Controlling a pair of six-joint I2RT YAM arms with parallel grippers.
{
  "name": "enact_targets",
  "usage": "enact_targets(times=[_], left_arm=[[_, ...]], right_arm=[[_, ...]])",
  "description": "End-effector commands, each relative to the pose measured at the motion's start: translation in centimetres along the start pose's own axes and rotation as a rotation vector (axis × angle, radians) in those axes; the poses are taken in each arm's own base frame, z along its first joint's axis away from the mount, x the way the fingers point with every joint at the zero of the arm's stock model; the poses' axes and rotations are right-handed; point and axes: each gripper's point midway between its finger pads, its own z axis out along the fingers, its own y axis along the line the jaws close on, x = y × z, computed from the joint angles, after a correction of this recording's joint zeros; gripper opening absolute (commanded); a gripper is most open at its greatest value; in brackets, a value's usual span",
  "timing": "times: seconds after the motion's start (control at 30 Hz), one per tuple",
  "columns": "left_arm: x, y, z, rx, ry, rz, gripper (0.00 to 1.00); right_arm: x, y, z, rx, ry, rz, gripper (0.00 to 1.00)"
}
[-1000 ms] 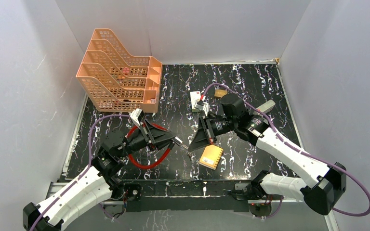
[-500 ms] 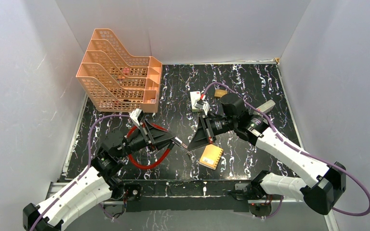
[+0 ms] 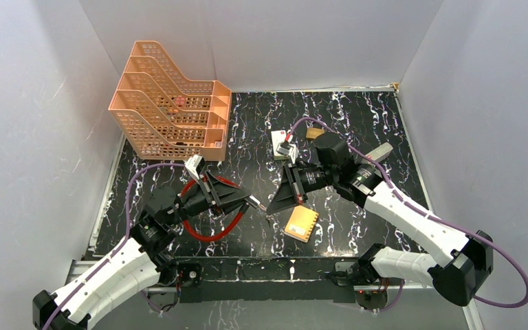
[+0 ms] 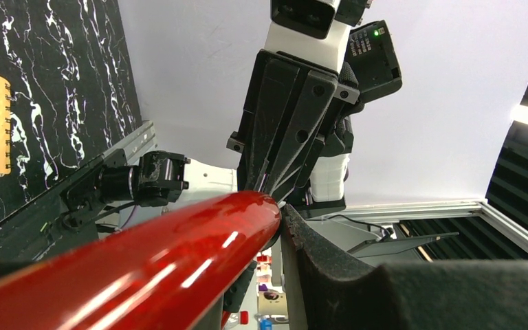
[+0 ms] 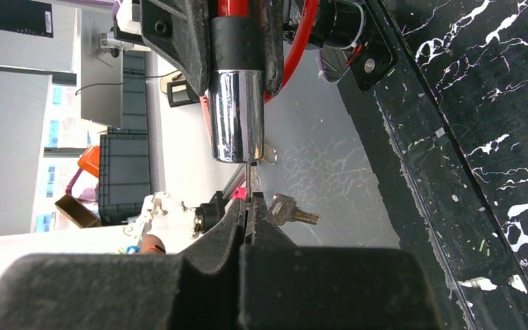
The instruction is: Unlock with the key
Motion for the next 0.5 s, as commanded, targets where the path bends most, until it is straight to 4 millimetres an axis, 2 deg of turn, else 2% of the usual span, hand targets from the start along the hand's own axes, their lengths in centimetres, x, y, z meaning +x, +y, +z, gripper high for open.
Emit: enact_targets(times=[0.0, 0.47], left_arm=[[0.8, -4.2, -0.5, 0.113, 0.045, 0.056, 0.0], [1.0, -4.1, -0.3, 0.102, 0.063, 0.06, 0.0]], right_arm=[[-1.2, 1.1, 0.1, -0.027, -0.036, -0.051, 0.0], [-2.2, 0.2, 0.6, 0.008, -0.072, -0.042, 0.0]])
